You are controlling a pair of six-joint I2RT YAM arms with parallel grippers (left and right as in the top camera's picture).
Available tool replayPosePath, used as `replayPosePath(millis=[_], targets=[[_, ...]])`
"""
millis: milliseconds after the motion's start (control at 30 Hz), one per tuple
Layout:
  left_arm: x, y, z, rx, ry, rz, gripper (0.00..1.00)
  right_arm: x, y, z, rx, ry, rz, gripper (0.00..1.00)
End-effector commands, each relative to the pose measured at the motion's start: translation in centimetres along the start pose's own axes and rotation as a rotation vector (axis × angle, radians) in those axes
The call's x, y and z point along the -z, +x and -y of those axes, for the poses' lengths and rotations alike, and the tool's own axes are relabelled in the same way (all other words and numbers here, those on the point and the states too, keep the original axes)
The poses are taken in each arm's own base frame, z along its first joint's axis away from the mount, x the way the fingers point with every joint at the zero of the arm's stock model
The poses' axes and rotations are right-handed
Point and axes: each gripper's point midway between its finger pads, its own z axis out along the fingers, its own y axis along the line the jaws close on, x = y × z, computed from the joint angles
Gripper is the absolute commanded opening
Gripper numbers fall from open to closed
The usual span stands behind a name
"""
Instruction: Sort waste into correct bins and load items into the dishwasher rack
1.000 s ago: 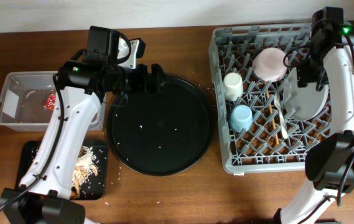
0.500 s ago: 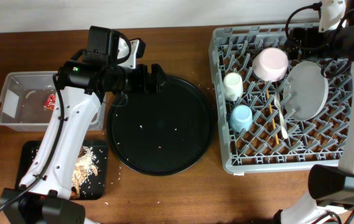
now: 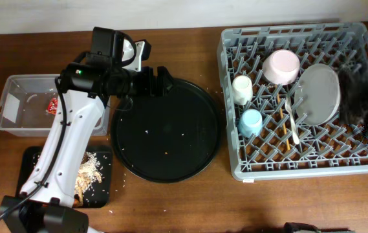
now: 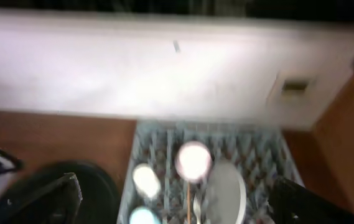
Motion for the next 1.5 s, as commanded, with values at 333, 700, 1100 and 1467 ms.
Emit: replayPosePath(millis=[333,700,1100,1467], targets=[[1.5,-0.7,0.7,-0.028,0.005,0.045,0.99,-2.6,18.0,-4.9,0.07,-0.15,0.622,0.99],[1.5,-0.7,0.7,-0.028,0.005,0.045,0.99,-12.0,30.0,-1.3,-0.16,0.026,0.423,0.99],[1.5,-0.7,0.7,-0.028,0.005,0.045,0.99,-13.5,34.5,-0.8,-0.136,0.074,0.229,0.99],[1.7,-0.7,0.8,-0.031,0.005,0.049,0.99,-13.5,34.5,-0.8,-0.136,0.074,0.229,0.99]])
